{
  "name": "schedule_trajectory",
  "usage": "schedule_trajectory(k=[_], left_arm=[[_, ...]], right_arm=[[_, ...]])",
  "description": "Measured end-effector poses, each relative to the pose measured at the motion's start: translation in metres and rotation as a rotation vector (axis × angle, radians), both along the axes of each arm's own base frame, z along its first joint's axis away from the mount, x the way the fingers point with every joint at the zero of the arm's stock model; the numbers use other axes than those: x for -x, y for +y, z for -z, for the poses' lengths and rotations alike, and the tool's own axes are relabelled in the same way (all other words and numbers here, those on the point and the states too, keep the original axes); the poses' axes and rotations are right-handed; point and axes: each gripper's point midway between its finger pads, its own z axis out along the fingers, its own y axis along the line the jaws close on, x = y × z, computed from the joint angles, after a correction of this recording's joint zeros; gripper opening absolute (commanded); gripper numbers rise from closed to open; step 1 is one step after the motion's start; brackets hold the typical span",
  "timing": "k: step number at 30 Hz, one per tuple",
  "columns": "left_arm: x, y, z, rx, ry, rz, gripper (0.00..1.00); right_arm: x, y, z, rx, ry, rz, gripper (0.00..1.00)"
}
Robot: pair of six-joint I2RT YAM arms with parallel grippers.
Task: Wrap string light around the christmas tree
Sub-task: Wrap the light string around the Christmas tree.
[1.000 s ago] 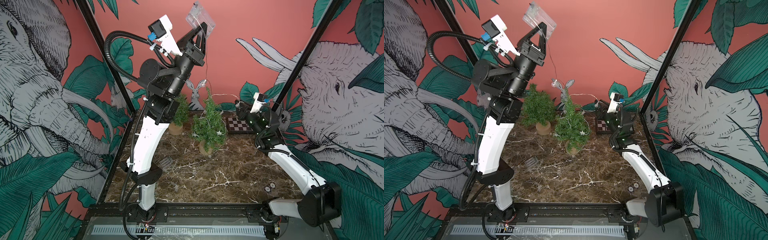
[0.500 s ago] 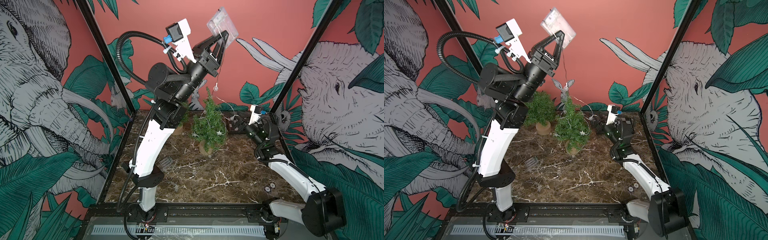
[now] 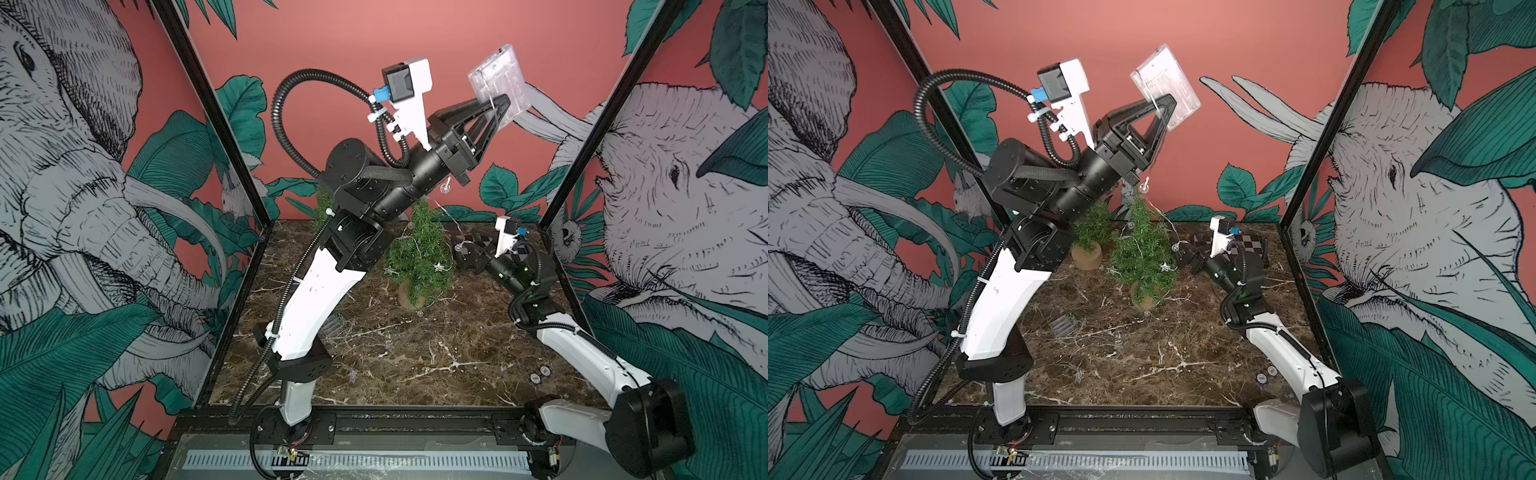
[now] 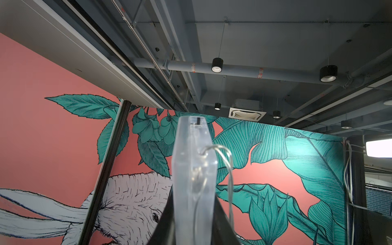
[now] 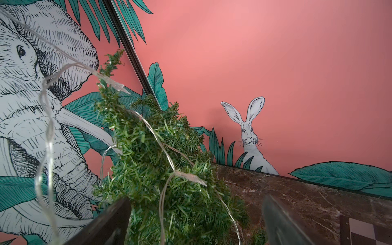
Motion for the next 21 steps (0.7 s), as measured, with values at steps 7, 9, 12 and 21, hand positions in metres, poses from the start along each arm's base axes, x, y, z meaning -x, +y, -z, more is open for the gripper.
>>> schedule_trajectory(k=[7,9,12,21], left_arm=[[-0.052,-0.034,0.059,-0.176,0.086,-0.133,0.0],[-0.073,-0.035,0.075,-0.207,0.137,-0.158,0.0],[-0.113,-0.025,0.089,-0.212,0.198,-0.215,0.0],[-0.175,-0.023,0.112,-0.164,0.296,-0.259,0.0]], right_arm=[[0.008,0.001,-0.002,0.018,-0.004,-0.016,0.98],[0.01,0.003,0.001,0.027,0.012,-0.034,0.98],[0.013,0.006,0.007,0.04,0.036,-0.061,0.99],[0.038,-0.003,0.018,0.119,0.045,-0.049,0.99]])
